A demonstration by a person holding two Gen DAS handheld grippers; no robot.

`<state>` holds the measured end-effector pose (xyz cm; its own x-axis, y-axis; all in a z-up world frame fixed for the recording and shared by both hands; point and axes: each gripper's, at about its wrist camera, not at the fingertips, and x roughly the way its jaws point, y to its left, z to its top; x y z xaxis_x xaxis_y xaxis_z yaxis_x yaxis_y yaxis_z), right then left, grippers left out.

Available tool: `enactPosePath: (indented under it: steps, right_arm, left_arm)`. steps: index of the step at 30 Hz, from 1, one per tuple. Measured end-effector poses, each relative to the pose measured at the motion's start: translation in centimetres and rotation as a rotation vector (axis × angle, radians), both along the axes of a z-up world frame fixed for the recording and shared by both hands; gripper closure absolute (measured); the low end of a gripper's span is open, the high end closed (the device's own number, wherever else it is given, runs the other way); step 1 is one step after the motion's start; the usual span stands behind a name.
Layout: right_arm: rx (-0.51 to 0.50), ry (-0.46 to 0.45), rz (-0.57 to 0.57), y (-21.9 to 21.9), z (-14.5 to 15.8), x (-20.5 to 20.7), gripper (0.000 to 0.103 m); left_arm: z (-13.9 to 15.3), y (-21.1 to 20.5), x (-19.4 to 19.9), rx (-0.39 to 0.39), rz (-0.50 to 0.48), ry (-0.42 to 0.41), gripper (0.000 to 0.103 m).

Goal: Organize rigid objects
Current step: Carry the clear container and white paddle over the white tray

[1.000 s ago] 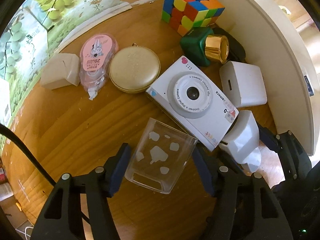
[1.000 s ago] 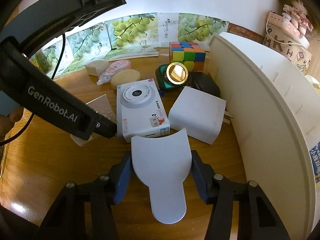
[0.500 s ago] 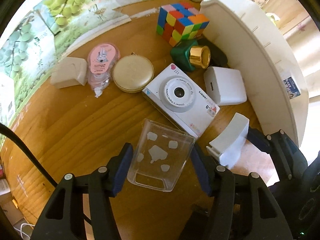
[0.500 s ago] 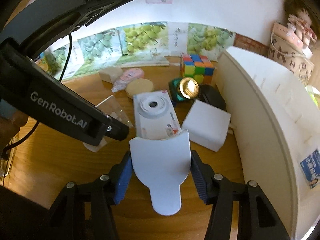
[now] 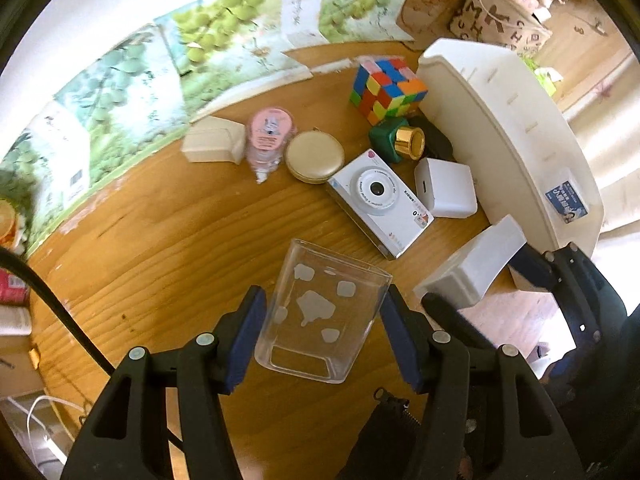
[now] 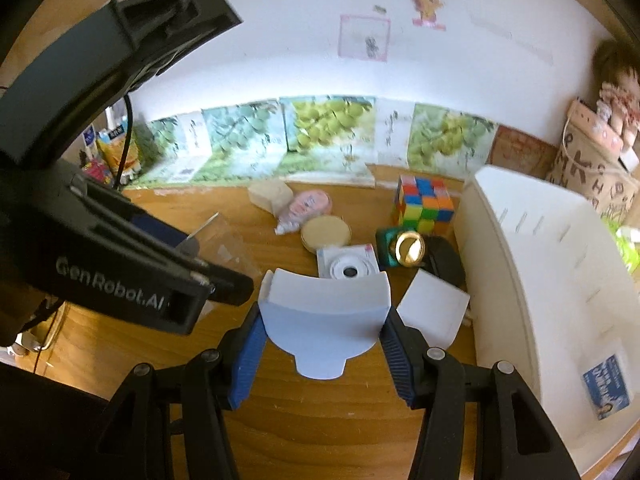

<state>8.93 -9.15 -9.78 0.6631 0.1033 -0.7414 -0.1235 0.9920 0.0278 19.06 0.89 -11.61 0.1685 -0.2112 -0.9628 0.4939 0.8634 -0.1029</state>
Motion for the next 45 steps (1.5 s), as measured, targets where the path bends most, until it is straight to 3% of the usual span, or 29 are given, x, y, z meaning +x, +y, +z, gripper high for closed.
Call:
enactPosePath:
  steps: [12,22,45]
  right_arm:
    - [0.006,-0.106,-0.02,-2.9,5.0,-2.1,0.047]
    - [-0.014,-0.16,-0.053,-8.1,7.7,-4.9,0.047]
    - [-0.046,-0.118,-0.1,-20.3,7.2,-7.8,0.047]
  left_arm:
    - [4.8,-2.2,-2.7,-0.014,0.011,-0.108,0.04]
    - [8.3,-7.4,-6.6,-0.065,-0.035,-0.183,0.04]
    - [8.0,-20.1,-10.3,-0.09,-0.114,-0.183,0.04]
